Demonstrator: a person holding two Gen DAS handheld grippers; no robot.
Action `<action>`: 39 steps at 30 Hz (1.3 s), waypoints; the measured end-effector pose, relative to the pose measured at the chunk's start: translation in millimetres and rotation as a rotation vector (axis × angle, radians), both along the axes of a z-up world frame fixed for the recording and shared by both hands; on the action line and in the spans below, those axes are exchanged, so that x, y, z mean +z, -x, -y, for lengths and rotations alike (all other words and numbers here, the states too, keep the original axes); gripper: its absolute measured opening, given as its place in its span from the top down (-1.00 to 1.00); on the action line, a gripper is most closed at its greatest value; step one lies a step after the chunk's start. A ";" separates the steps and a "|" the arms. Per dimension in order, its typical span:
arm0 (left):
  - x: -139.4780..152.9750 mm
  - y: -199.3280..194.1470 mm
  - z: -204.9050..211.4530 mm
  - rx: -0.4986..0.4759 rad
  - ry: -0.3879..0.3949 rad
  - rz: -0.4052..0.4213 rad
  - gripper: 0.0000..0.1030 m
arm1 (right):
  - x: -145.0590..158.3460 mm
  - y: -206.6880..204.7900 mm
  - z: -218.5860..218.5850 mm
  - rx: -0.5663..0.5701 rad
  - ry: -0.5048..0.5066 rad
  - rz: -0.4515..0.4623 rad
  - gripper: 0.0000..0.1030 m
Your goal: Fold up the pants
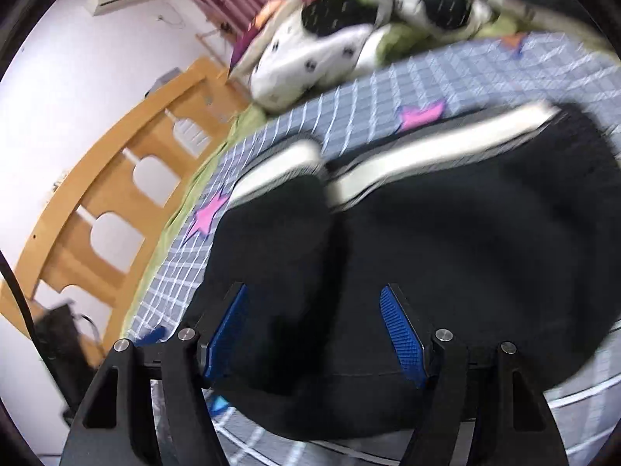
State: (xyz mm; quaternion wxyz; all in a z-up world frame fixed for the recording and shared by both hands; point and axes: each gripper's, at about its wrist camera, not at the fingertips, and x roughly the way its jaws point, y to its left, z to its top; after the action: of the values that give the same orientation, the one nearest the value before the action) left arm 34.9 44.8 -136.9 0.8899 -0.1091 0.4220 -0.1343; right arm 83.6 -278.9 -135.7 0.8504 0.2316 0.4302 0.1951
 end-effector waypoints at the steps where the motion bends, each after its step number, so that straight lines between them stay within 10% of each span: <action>1: -2.1 -0.1 -2.9 -0.011 0.002 -0.002 -0.45 | -5.8 -1.4 -7.3 0.010 -0.004 -0.019 -0.35; 4: -5.5 1.5 -0.1 -0.049 -0.015 0.015 -0.45 | -27.2 -13.4 -26.4 0.037 -0.034 -0.080 -0.32; 6: -7.1 4.3 6.3 -0.083 -0.009 -0.002 -0.45 | -36.3 -20.4 -33.8 0.061 -0.094 -0.116 0.40; 9: -18.7 -0.2 21.0 -0.132 -0.002 -0.073 -0.45 | -25.9 -21.7 -31.9 0.057 -0.118 -0.083 0.57; 19: -17.2 6.7 88.0 -0.181 -0.034 -0.049 -0.48 | 69.7 9.4 13.8 0.049 -0.114 0.218 0.61; 32: -12.2 15.0 140.2 -0.173 -0.115 0.003 -0.46 | 64.7 26.4 168.0 -0.270 0.053 0.276 0.63; 39: -4.0 15.7 144.5 -0.246 -0.087 0.003 0.28 | 49.7 33.3 180.7 -0.296 0.115 0.265 0.65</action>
State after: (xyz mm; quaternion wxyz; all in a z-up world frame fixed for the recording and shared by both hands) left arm 19.2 -99.6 -141.0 0.8713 -0.0175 0.4363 -0.2241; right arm 50.3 -459.6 -86.1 0.9308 0.2156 0.2862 0.0717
